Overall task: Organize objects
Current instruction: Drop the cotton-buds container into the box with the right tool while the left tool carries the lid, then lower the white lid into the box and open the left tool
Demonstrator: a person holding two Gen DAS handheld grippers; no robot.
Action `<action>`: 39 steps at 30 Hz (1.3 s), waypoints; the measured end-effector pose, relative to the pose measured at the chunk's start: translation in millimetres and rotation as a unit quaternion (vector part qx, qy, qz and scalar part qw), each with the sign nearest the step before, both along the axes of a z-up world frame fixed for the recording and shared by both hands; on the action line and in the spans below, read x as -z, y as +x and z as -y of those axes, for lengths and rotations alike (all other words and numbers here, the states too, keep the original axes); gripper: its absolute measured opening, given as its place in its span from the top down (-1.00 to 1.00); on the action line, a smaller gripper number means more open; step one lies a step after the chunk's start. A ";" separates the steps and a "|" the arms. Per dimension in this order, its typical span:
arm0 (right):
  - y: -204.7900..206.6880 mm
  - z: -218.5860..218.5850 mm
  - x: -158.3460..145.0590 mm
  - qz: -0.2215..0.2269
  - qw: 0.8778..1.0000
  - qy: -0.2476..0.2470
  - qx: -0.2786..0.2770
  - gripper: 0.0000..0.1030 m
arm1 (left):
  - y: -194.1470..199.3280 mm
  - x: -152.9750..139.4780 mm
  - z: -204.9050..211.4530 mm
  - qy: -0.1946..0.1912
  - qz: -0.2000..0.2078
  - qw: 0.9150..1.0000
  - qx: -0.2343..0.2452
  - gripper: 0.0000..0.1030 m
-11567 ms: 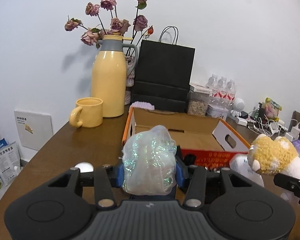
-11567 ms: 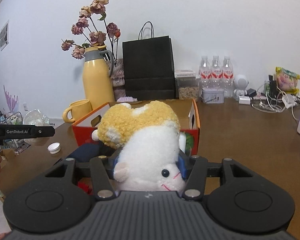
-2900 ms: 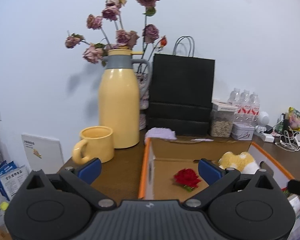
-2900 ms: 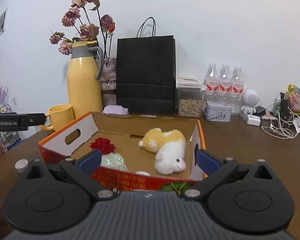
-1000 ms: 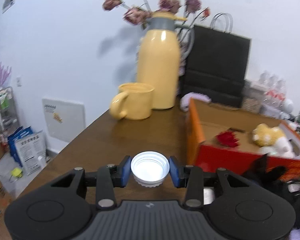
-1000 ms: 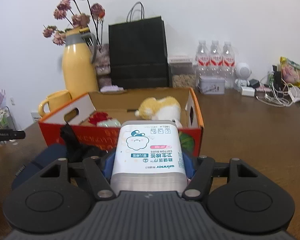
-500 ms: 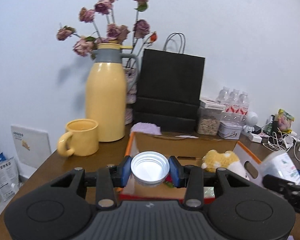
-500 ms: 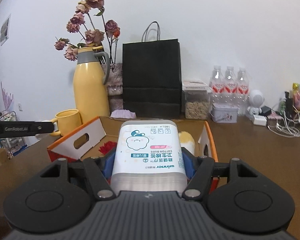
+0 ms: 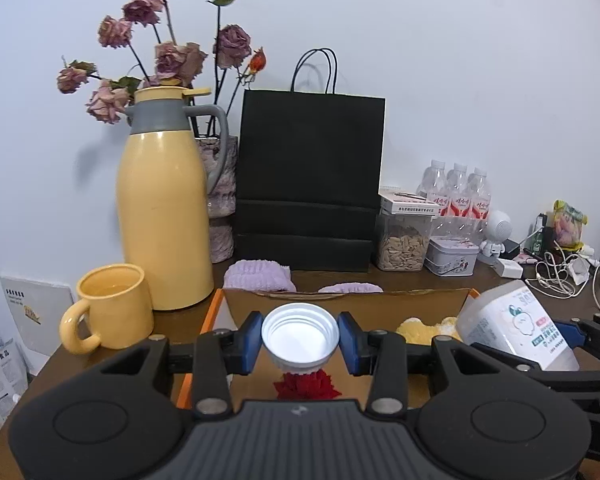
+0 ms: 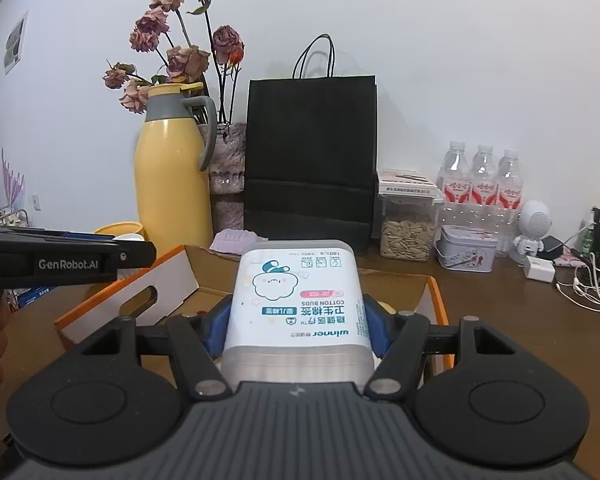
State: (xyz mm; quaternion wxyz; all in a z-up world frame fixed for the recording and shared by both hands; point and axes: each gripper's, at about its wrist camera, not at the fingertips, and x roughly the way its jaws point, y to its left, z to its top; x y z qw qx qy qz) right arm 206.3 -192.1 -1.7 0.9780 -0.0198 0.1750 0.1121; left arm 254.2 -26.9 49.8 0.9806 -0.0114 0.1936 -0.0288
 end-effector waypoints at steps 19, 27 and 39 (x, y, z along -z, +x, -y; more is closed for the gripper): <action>44.1 0.6 27.3 -0.046 0.999 -0.022 0.003 -1.00 | 39.2 20.1 0.7 0.001 -0.006 1.000 0.017 -1.00; 34.8 2.8 22.6 -0.039 0.999 -0.027 0.005 -1.00 | 31.5 22.1 -0.8 0.007 -0.004 1.000 0.008 -1.00; 22.3 7.9 18.4 -0.029 0.999 -0.030 0.008 -1.00 | 21.9 17.0 -10.4 -0.009 0.017 1.000 0.009 -1.00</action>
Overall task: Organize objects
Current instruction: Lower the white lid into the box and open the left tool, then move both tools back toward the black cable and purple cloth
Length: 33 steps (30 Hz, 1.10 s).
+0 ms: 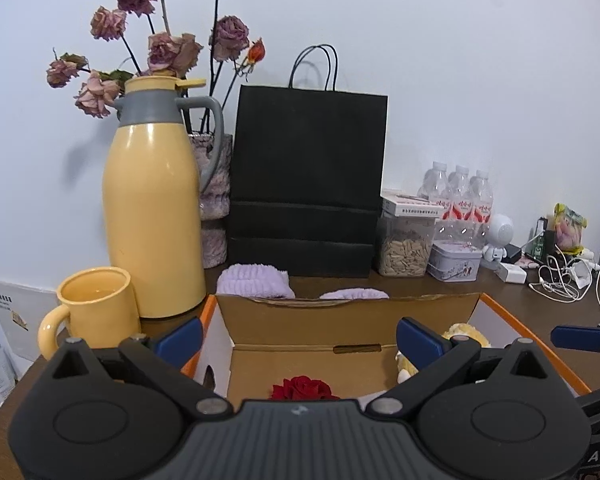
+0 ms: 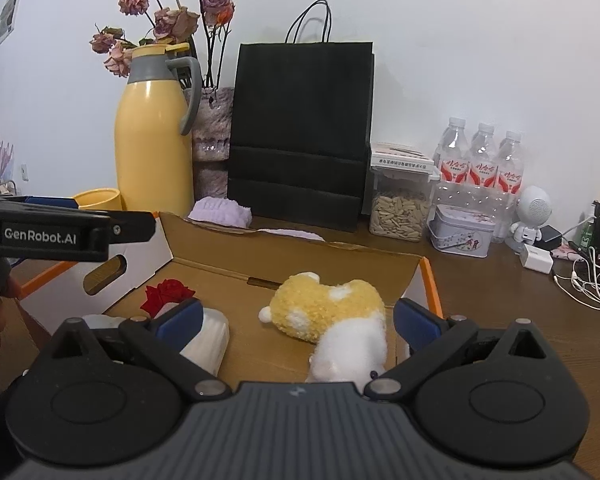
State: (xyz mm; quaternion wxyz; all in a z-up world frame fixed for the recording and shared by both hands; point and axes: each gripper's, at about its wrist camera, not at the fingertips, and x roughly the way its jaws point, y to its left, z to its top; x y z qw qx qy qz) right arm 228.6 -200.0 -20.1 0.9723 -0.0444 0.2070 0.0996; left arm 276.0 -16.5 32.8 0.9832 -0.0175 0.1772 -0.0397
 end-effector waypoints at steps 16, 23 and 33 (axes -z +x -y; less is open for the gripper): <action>-36.2 11.6 -4.9 0.009 1.000 -0.005 0.013 -1.00 | -45.6 -6.7 -12.9 0.011 0.004 1.000 0.003 -1.00; -61.8 14.8 2.3 -0.019 0.999 -0.027 0.005 -1.00 | -74.5 -7.0 -21.5 0.024 -0.006 1.000 0.010 -1.00; -107.3 23.7 10.9 -0.043 0.999 -0.027 0.010 -1.00 | -113.5 1.9 -33.3 0.026 -0.045 0.999 0.006 -1.00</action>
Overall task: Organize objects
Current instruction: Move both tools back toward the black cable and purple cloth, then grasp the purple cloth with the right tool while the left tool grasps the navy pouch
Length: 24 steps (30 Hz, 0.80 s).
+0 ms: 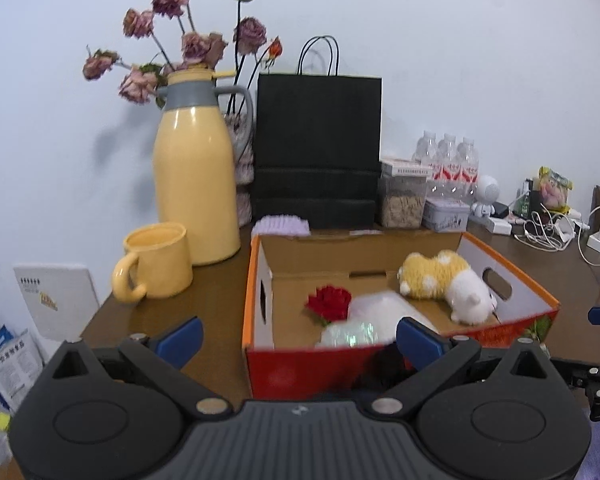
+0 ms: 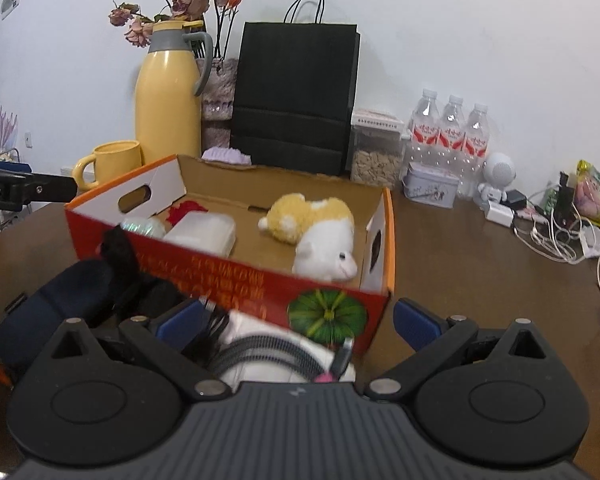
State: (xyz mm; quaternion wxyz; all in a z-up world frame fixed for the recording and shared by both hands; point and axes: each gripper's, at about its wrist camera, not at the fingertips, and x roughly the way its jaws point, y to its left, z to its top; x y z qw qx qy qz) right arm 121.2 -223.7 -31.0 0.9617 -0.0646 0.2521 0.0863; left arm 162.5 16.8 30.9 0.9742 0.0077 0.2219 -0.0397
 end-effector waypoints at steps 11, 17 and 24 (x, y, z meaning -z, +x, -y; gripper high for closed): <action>-42.6 -0.6 13.4 -0.028 1.000 0.003 0.007 -1.00 | -40.0 22.4 -2.3 -0.008 -0.058 0.998 -0.003 -1.00; -60.1 3.0 27.2 -0.050 0.999 0.012 0.008 -1.00 | -55.0 33.7 4.7 -0.010 -0.078 0.997 0.008 -1.00; -58.3 -3.3 46.3 -0.083 0.996 0.012 0.006 -1.00 | -42.5 54.2 22.6 0.006 -0.116 0.993 -0.005 -1.00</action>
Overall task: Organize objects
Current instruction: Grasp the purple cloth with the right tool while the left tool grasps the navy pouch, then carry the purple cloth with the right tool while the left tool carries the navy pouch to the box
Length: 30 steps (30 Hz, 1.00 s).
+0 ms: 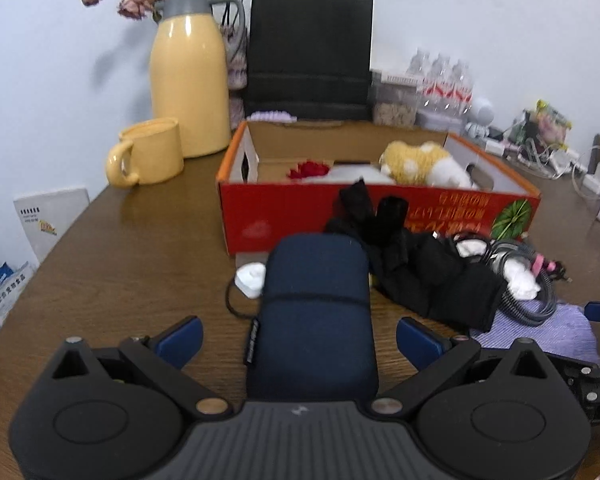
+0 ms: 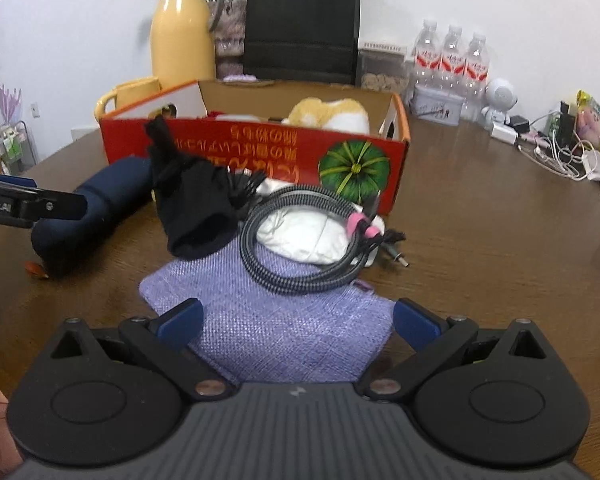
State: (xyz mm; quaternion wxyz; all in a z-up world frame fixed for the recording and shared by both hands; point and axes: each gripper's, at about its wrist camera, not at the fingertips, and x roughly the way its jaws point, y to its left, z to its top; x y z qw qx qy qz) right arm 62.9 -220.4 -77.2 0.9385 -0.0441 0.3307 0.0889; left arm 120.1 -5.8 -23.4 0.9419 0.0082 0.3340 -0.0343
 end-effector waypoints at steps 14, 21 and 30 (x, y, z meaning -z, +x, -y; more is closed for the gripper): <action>-5.2 -2.6 9.2 0.021 1.000 0.014 0.001 -0.54 | 6.9 17.0 2.4 -0.007 -0.016 1.000 -0.025 -0.30; -17.4 -5.3 8.4 0.040 0.999 0.012 0.001 0.07 | 4.1 16.8 3.1 -0.005 -0.011 1.000 -0.025 -0.29; -29.8 -12.1 5.0 0.057 0.998 0.029 -0.009 0.75 | -5.0 14.2 2.1 0.000 -0.010 1.000 -0.027 -0.26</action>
